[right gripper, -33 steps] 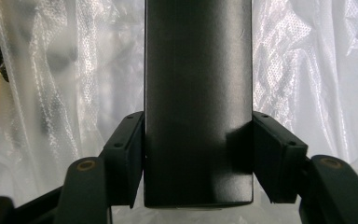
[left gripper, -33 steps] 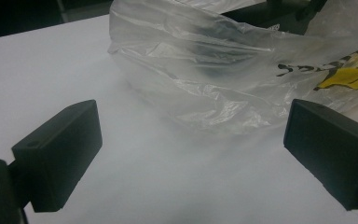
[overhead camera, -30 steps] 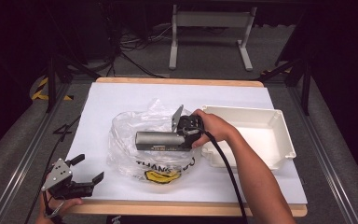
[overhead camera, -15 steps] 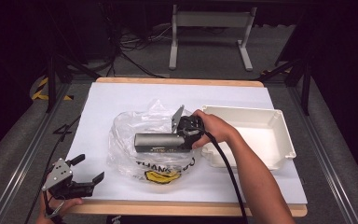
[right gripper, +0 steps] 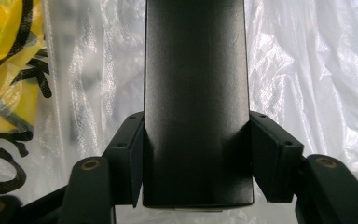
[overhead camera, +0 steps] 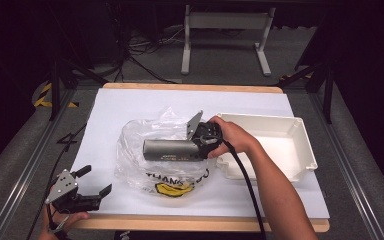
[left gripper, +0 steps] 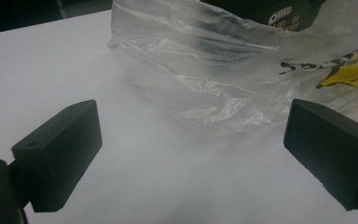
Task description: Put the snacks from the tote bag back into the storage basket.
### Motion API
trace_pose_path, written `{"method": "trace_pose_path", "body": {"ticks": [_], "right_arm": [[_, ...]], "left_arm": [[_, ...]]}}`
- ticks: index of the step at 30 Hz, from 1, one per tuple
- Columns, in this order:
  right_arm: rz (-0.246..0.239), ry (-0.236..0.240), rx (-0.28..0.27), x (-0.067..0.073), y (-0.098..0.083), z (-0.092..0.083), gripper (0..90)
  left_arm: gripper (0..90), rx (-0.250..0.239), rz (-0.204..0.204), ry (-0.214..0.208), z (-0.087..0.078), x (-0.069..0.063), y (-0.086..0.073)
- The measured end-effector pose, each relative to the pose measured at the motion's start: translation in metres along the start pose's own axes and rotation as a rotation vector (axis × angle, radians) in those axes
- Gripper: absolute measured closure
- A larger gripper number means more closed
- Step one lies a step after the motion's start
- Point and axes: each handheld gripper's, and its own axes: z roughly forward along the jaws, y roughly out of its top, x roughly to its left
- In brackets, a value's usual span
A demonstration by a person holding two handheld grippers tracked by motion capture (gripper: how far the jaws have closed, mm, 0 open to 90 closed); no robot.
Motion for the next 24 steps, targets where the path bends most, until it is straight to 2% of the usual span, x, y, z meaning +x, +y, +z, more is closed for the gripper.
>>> {"method": "trace_pose_path", "body": {"ticks": [11, 24], "right_arm": [[-0.005, -0.024, -0.047, 0.000, 0.005, -0.018, 43.2], [-0.025, -0.037, -0.063, 0.003, 0.007, -0.039, 43.2]], "left_arm": [[5.0, -0.001, -0.005, 0.001, -0.001, 0.001, 0.000], [5.0, 0.002, -0.005, 0.000, -0.001, 0.001, -0.001]]}}
